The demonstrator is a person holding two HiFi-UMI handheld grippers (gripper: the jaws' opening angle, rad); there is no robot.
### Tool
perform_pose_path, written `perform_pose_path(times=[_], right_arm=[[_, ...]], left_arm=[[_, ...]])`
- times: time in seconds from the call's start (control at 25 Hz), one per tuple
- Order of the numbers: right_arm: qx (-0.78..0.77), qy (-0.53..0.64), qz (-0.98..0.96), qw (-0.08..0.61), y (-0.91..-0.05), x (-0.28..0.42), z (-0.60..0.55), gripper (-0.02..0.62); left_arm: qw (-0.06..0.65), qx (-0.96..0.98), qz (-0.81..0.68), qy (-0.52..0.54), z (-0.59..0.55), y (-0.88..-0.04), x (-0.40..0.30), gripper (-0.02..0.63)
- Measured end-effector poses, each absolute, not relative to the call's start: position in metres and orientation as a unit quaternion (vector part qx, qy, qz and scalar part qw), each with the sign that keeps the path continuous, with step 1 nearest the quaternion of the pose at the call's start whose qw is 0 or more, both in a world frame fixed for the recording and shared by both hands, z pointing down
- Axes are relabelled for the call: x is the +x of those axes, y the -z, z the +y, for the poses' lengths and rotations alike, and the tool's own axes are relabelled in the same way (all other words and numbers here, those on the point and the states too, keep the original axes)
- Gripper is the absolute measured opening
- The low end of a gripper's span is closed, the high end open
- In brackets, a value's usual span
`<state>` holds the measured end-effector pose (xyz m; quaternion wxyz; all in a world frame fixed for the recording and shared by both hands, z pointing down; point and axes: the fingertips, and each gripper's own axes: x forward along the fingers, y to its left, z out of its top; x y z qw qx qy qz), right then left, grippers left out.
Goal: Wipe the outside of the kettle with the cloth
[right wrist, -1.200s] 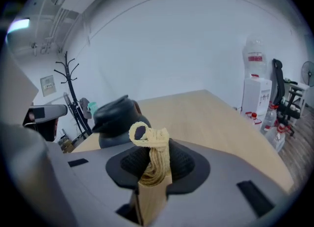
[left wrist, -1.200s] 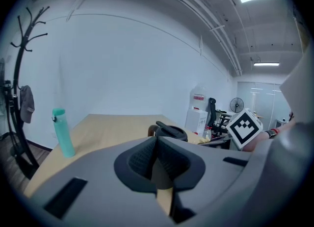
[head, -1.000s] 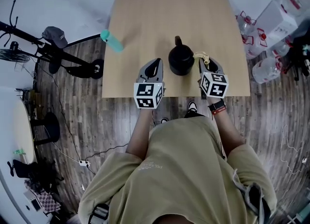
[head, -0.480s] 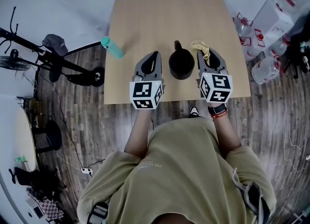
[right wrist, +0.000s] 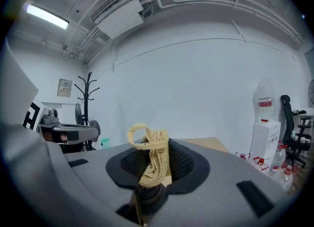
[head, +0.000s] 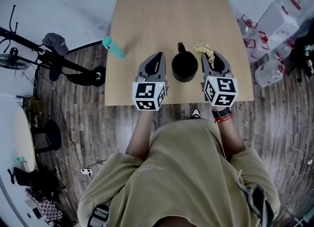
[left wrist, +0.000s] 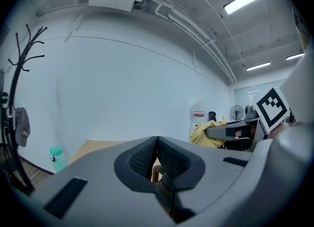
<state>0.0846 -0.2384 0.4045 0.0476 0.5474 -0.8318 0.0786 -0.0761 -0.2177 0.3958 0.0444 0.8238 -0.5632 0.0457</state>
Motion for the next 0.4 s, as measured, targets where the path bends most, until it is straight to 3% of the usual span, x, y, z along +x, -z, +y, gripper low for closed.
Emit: perform_pose_path(times=[0.4], right_arm=[[0.532, -0.093, -0.839, 0.068, -0.424, 0.105, -0.258, 0.110]], left_arm=[[0.067, 0.818, -0.568, -0.062, -0.234, -0.421, -0.063, 0.025]])
